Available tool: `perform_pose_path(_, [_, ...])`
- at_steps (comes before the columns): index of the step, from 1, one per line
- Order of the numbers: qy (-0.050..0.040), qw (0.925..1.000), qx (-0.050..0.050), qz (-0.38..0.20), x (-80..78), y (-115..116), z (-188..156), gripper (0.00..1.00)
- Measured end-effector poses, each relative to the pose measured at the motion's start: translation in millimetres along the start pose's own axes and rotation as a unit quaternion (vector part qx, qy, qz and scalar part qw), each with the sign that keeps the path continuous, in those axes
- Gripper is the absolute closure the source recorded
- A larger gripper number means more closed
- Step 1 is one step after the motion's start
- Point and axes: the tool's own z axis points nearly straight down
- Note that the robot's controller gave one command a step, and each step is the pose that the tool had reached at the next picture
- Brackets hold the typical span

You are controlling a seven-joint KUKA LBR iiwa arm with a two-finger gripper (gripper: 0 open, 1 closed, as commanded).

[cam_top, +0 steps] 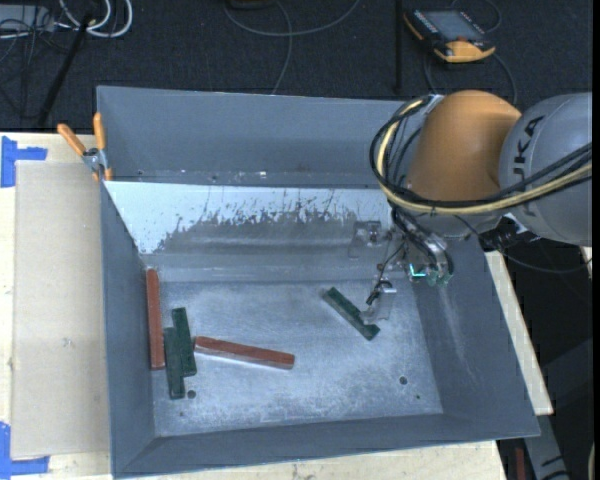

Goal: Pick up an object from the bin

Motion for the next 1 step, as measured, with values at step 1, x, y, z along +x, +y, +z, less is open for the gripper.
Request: perform_pose_path(1, [0.0002,0.9985,0.0,0.055,10.0,-18.6,95.2,0.0])
